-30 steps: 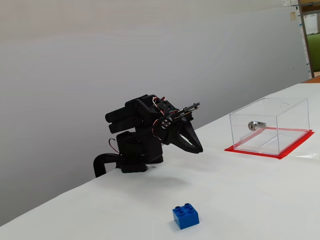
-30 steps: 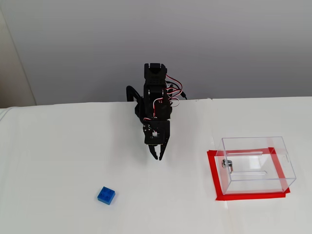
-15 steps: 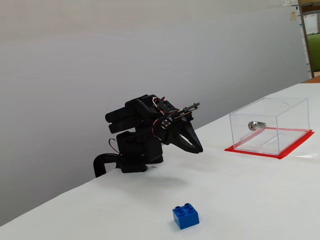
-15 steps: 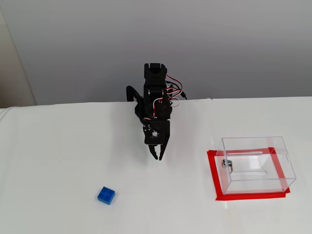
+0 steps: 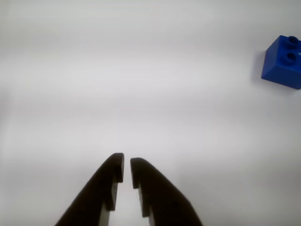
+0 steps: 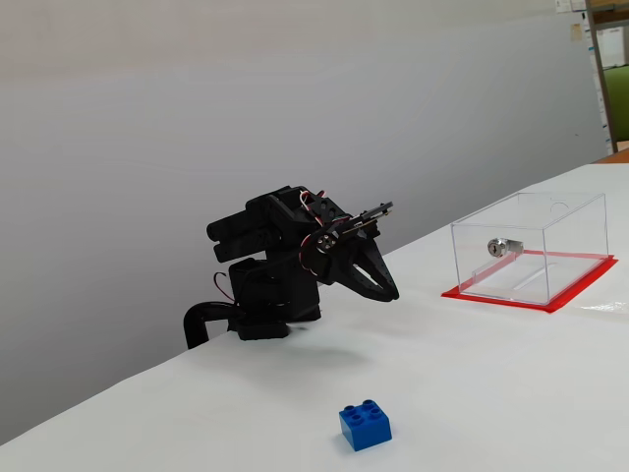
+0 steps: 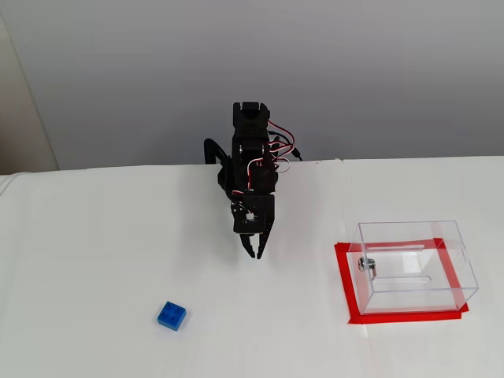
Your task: Pick the blue lego brick and place it into the transparent box
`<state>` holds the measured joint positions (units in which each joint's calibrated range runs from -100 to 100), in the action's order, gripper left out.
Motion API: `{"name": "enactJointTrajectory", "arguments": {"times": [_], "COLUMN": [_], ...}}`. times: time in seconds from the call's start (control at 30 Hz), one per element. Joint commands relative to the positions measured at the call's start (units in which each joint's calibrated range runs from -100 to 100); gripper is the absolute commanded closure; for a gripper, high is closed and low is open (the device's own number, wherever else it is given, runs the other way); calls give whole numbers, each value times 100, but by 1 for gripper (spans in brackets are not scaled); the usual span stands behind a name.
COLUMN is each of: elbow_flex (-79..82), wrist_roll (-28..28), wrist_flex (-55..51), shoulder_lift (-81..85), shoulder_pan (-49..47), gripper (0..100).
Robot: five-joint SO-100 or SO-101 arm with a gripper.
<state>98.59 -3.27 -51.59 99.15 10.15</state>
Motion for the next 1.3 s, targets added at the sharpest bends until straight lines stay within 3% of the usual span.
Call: {"name": "enactJointTrajectory", "arguments": {"times": [0.0,0.73,1.27], "elbow_flex": [78,-40,-2418], "wrist_roll": [30,30,30], "wrist_flex": [6,67,-394], "shoulder_lift": [59,25,-1714], "shoulder_pan": [-28,-264,-279], "gripper": [98,98,98]}}
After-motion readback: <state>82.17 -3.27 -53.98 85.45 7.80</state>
